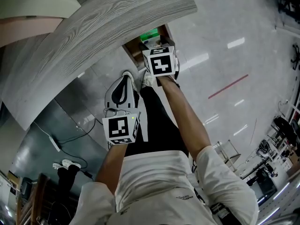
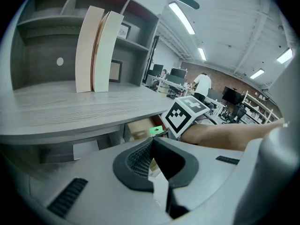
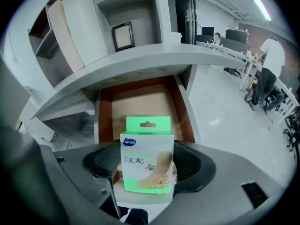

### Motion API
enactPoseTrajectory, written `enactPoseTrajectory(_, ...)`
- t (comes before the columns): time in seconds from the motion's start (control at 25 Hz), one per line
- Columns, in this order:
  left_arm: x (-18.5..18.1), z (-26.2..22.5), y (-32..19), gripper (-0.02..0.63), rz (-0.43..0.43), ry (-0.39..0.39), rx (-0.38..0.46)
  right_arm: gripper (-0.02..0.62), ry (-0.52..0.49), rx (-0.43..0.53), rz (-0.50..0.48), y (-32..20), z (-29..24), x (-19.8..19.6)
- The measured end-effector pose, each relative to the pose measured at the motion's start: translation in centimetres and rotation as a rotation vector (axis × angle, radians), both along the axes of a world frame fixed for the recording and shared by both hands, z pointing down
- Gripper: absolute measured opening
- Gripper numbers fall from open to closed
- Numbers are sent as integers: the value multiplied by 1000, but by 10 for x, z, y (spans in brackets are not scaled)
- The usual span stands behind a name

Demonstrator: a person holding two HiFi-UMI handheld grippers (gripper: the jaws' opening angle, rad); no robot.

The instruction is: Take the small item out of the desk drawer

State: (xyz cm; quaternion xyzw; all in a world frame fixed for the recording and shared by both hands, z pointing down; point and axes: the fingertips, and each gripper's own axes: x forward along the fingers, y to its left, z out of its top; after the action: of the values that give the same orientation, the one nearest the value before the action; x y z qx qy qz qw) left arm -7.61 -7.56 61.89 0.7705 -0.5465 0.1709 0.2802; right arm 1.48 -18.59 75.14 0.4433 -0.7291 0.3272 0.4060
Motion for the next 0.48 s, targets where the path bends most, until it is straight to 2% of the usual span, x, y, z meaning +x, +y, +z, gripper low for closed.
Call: enactPoseTrajectory(0.48, -4, -58, 3, 15, -7, -17, 81, 374, -45, 99, 7, 17, -69, 2)
